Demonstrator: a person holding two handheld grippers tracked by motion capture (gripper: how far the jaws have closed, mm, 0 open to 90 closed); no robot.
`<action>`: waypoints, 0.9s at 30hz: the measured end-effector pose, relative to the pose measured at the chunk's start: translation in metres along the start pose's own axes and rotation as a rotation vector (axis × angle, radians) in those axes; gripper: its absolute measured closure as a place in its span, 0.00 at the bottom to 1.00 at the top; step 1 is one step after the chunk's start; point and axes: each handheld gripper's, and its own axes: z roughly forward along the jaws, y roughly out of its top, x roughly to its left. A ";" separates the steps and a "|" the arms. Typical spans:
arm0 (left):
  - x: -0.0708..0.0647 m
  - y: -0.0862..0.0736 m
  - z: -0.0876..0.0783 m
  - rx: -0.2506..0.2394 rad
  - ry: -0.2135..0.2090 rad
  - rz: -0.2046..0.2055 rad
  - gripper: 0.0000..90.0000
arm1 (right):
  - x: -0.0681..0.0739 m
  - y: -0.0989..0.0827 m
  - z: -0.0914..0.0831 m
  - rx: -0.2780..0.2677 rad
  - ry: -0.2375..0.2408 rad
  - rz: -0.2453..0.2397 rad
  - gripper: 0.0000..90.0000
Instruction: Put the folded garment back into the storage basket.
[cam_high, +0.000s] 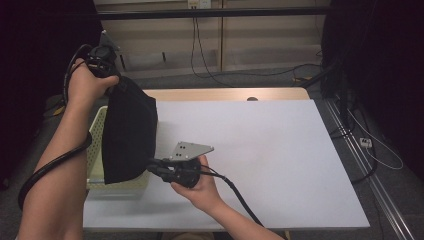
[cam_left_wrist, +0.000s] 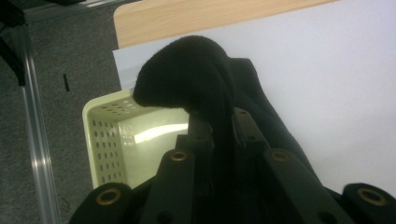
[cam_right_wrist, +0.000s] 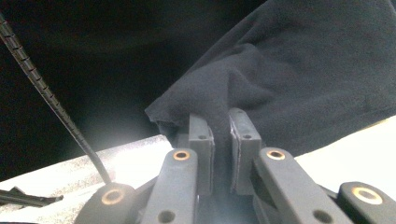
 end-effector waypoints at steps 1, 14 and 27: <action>0.000 0.000 -0.001 0.002 0.002 0.006 0.89 | 0.000 0.001 0.000 0.000 0.002 0.001 0.91; 0.003 0.001 -0.004 -0.005 0.007 -0.005 0.89 | 0.002 0.004 0.006 -0.005 0.006 -0.006 0.91; 0.009 -0.002 0.006 -0.013 -0.001 -0.007 0.89 | 0.000 0.000 0.013 0.013 -0.003 -0.004 0.91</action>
